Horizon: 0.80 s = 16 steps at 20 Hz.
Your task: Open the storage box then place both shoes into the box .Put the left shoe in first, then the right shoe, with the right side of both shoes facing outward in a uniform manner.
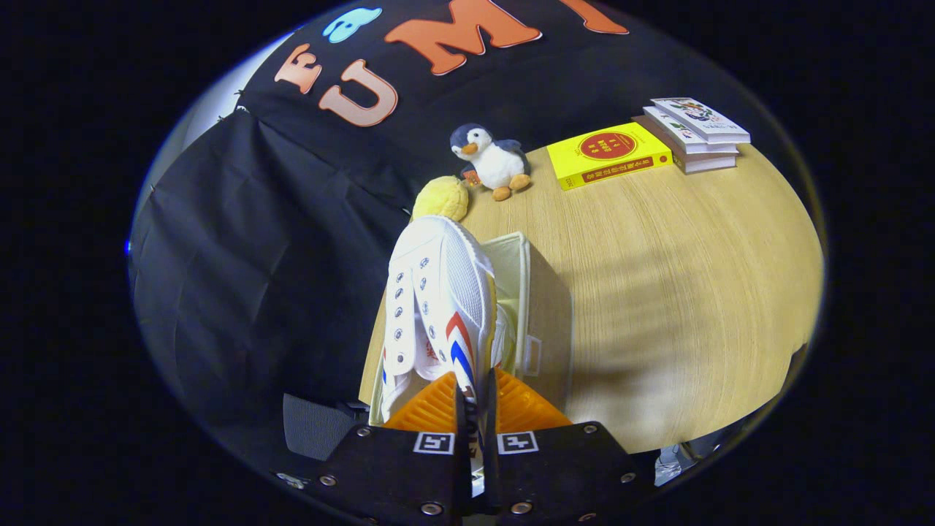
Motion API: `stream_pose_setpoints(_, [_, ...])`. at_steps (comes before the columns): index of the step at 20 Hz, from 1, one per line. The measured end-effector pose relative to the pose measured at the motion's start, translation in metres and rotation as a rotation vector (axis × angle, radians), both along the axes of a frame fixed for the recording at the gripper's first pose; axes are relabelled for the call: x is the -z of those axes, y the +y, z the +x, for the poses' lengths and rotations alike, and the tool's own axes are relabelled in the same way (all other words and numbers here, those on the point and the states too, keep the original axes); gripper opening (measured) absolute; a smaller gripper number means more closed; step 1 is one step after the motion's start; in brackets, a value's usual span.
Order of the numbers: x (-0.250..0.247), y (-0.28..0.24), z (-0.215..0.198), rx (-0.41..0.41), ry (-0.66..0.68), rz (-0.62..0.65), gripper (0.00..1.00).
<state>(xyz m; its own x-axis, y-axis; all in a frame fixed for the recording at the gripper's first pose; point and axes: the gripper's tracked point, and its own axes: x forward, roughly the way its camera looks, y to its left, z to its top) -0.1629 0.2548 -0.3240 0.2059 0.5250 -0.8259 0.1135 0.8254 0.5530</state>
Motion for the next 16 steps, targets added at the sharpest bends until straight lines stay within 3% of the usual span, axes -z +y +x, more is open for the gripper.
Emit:
stream_pose_setpoints(7, [0.031,0.017,-0.007,-0.017,0.058,-0.141,0.12])
stream_pose_setpoints(8, [0.030,0.020,-0.004,-0.014,0.050,-0.136,0.15])
stream_pose_setpoints(11, [0.020,0.018,0.000,-0.025,0.028,-0.153,0.42])
stream_pose_setpoints(16, [-0.017,-0.003,0.039,-0.026,-0.129,-0.155,0.54])
